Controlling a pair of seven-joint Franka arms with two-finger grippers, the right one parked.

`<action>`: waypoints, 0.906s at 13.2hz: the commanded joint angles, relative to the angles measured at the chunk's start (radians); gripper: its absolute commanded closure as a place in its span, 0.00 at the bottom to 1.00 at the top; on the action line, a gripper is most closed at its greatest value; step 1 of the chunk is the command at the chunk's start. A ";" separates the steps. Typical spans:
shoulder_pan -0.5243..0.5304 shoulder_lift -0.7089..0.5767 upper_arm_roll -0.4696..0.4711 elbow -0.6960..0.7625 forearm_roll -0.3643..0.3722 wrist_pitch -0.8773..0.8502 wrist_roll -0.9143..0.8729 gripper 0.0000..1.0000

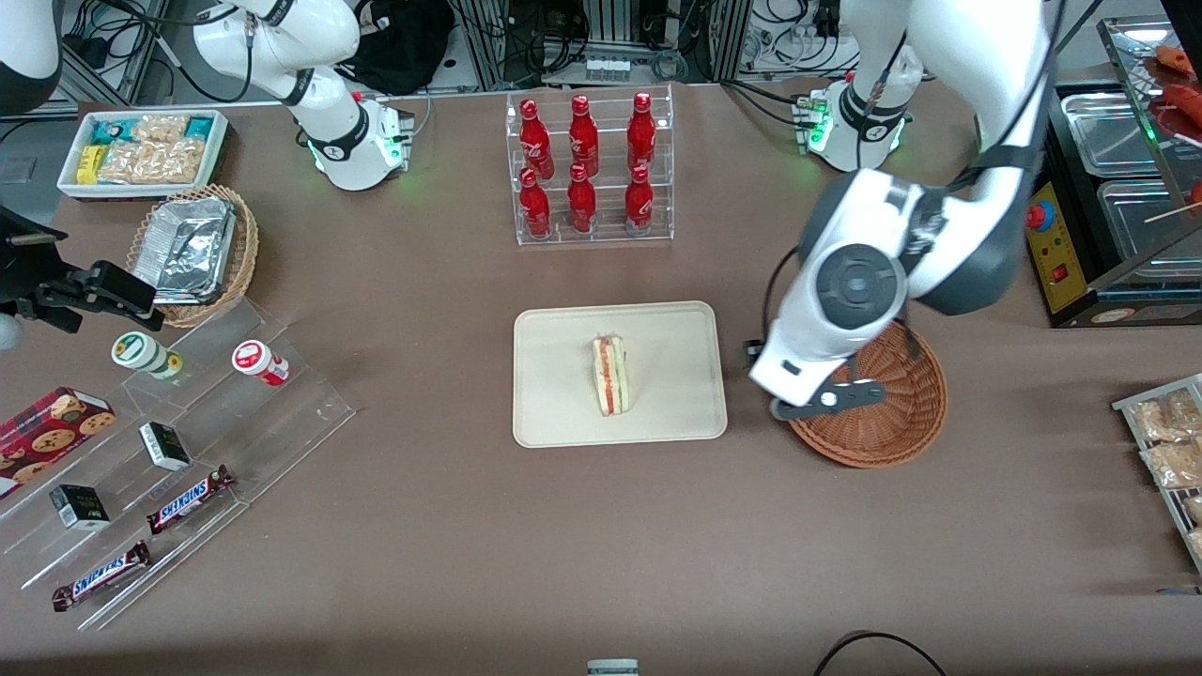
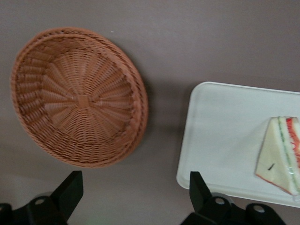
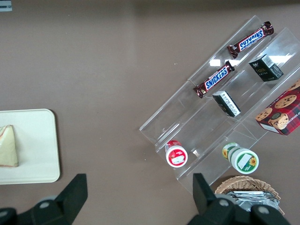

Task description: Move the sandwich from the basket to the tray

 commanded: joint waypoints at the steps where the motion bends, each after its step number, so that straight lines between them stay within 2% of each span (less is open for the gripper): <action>1: 0.079 -0.091 -0.012 -0.066 -0.049 -0.053 0.077 0.00; 5: 0.222 -0.188 -0.018 -0.117 -0.072 -0.113 0.107 0.00; 8: 0.281 -0.274 -0.018 -0.160 -0.072 -0.162 0.318 0.00; 12: 0.331 -0.340 -0.018 -0.150 -0.069 -0.224 0.429 0.00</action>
